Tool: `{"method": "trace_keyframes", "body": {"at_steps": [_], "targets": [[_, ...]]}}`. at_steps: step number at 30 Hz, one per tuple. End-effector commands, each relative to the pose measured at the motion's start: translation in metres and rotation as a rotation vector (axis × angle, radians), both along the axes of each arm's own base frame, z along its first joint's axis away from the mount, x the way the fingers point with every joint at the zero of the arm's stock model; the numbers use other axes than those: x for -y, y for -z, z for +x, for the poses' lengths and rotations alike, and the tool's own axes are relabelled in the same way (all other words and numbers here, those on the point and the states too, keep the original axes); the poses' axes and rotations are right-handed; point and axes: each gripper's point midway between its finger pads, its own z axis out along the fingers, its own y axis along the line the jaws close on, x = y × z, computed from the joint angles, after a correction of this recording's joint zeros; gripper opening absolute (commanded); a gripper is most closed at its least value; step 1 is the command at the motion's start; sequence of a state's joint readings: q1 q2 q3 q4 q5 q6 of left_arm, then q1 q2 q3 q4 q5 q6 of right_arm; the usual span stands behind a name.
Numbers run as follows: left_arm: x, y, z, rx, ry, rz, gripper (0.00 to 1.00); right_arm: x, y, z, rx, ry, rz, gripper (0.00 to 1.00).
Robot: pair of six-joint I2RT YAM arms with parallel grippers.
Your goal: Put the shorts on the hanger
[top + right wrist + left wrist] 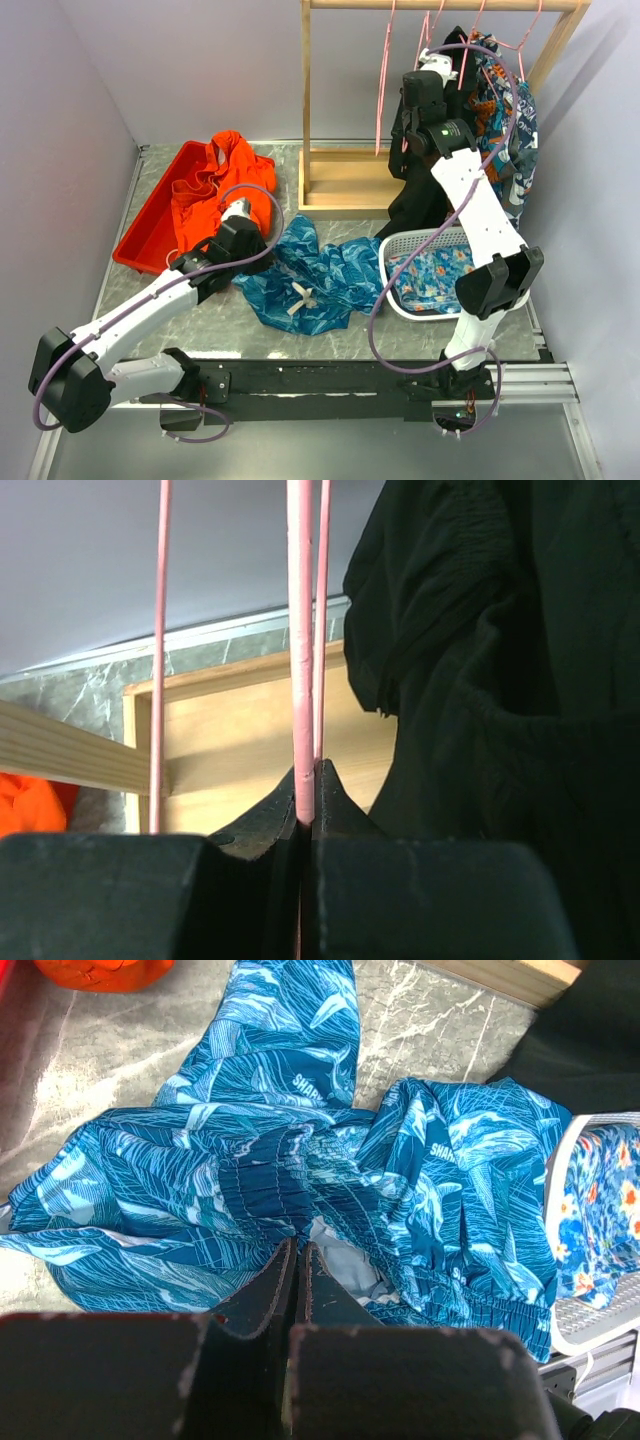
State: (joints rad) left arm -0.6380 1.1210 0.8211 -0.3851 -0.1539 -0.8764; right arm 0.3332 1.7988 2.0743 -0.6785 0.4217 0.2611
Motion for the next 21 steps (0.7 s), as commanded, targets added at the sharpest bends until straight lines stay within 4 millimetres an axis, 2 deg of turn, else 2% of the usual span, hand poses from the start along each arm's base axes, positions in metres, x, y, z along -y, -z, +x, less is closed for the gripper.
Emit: {"method": "trace_keyframes", "body": {"at_steps": [1, 4, 9, 16, 21], "targets": [[0.003, -0.021, 0.004, 0.060, 0.014, -0.034, 0.01, 0.015, -0.070, -0.017, 0.181, 0.017, -0.001, 0.00], [0.003, -0.019, 0.004, 0.057, 0.012, -0.038, 0.01, 0.019, -0.082, -0.023, 0.214, 0.020, -0.007, 0.00], [0.001, -0.017, 0.003, 0.056, 0.003, -0.032, 0.01, 0.021, -0.086, -0.033, 0.227, 0.019, -0.003, 0.00], [-0.004, -0.021, 0.007, 0.071, -0.023, -0.021, 0.01, 0.014, -0.073, -0.058, 0.219, -0.013, 0.022, 0.00], [-0.008, -0.020, 0.010, 0.076, -0.052, -0.008, 0.01, 0.013, -0.061, -0.092, 0.217, -0.041, 0.056, 0.00]]}}
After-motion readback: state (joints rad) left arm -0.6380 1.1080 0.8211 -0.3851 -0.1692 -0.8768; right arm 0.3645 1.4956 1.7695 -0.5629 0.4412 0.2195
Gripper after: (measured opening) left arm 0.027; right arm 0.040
